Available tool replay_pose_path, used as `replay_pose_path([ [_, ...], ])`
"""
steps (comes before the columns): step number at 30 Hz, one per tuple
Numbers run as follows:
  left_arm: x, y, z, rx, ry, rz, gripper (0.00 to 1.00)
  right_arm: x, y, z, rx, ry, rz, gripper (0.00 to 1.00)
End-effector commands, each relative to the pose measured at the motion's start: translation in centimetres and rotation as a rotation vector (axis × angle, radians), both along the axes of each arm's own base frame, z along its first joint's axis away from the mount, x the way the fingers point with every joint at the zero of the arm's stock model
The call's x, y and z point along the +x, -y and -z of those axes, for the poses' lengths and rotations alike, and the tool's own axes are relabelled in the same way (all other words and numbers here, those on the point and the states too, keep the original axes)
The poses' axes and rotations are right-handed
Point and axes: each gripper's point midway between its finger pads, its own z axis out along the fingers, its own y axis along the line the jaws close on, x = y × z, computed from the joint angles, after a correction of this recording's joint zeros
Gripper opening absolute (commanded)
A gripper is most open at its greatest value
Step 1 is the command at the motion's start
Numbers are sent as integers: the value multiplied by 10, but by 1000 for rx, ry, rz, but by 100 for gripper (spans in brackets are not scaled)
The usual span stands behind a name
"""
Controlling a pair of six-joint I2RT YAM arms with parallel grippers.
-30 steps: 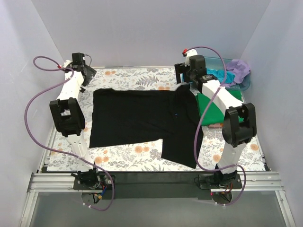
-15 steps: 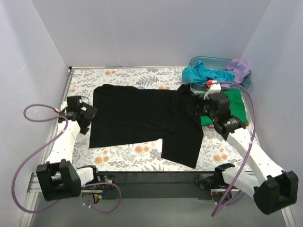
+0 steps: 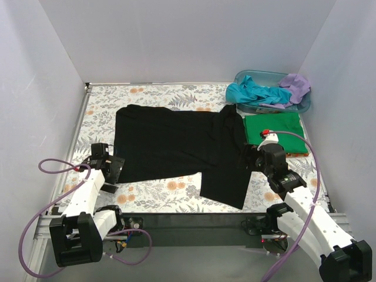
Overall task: Fold and stack the t-shirts
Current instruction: Flatten the tshirt out
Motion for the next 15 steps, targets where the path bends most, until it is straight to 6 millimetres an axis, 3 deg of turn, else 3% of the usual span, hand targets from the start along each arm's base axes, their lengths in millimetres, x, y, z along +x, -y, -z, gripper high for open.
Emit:
replay_pose_path([
  [1, 2, -8, 11, 17, -23, -58, 93, 2, -2, -2, 30, 20, 3, 98],
  [7, 2, -15, 30, 50, -81, -87, 86, -4, -5, 8, 43, -8, -6, 99],
  [9, 5, -17, 33, 53, -71, -96, 75, -7, -5, 11, 46, -17, -11, 98],
  [15, 12, -16, 45, 48, -74, -85, 28, -12, -7, 16, 55, -33, -27, 98],
])
